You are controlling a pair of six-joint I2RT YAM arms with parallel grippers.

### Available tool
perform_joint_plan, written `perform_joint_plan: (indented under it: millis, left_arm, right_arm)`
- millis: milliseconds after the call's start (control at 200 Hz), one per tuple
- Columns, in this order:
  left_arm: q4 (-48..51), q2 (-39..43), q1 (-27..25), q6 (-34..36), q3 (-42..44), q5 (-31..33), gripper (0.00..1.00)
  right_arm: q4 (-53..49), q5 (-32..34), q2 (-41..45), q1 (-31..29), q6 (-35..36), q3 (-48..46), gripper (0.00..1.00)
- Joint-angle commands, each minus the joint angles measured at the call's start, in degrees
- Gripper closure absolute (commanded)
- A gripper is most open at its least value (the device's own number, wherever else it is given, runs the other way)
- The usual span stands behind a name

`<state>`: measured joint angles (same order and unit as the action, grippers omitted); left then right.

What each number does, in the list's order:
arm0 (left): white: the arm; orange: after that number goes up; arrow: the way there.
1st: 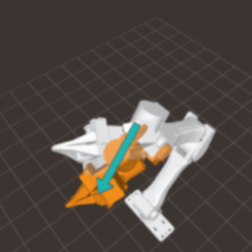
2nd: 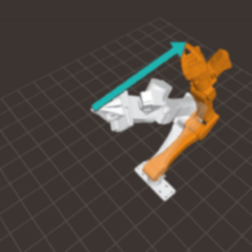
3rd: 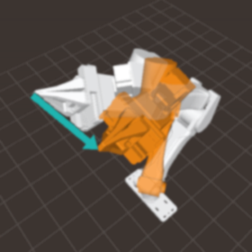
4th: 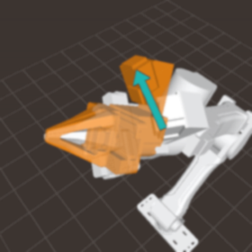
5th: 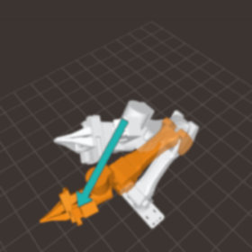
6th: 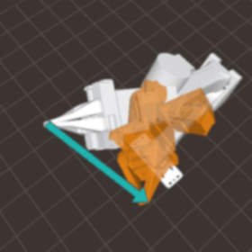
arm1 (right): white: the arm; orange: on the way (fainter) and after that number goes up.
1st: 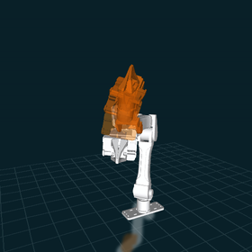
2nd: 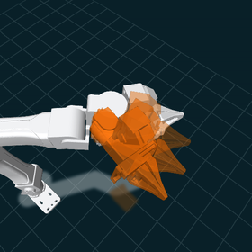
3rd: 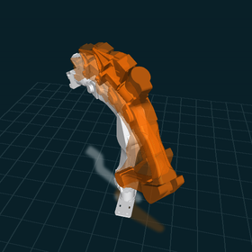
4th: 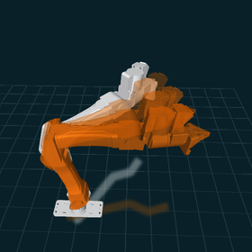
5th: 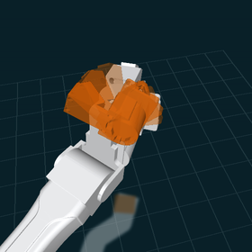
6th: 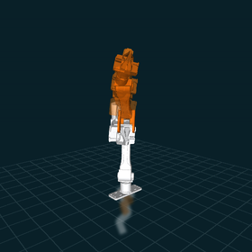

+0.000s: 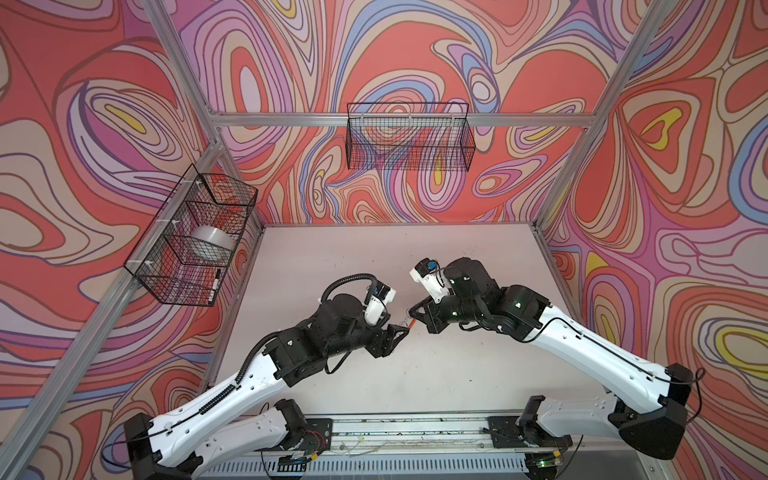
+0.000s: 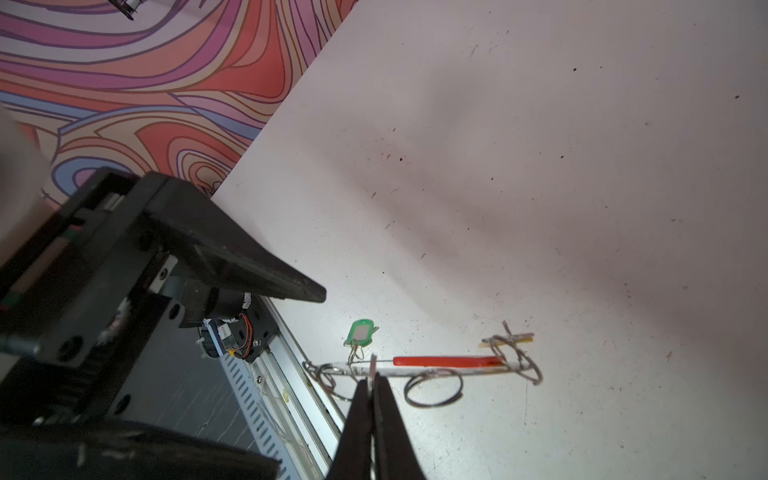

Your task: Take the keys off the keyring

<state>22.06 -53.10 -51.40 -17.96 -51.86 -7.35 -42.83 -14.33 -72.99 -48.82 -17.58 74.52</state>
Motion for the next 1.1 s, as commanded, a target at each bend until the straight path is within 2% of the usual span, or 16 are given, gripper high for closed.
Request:
perform_joint_plan:
  millis: [0,100,571,886,1097]
  left_arm:
    - [-1.32,-0.38,-0.2,1.93,0.34,3.49,0.35]
    - [-1.75,-2.04,-0.2,2.39,0.09,3.58,0.35]
    - [-5.53,-4.22,-0.84,0.91,1.56,-4.2,0.76]
    - [-4.67,-4.34,-1.03,0.38,1.18,-2.84,1.0]
    - [-4.0,-3.25,-0.93,-0.3,0.85,-2.14,1.0]
  right_arm:
    - [1.89,-3.18,0.11,0.04,-0.65,0.8,1.0]
    - [2.32,-4.27,0.29,0.04,-1.11,0.57,1.0]
    - [5.91,-5.47,2.16,0.03,-2.69,-0.21,1.0]
    - [7.93,-3.71,3.01,0.04,-3.58,-1.29,1.0]
    - [8.89,-0.03,4.1,0.03,-4.43,-2.29,1.0]
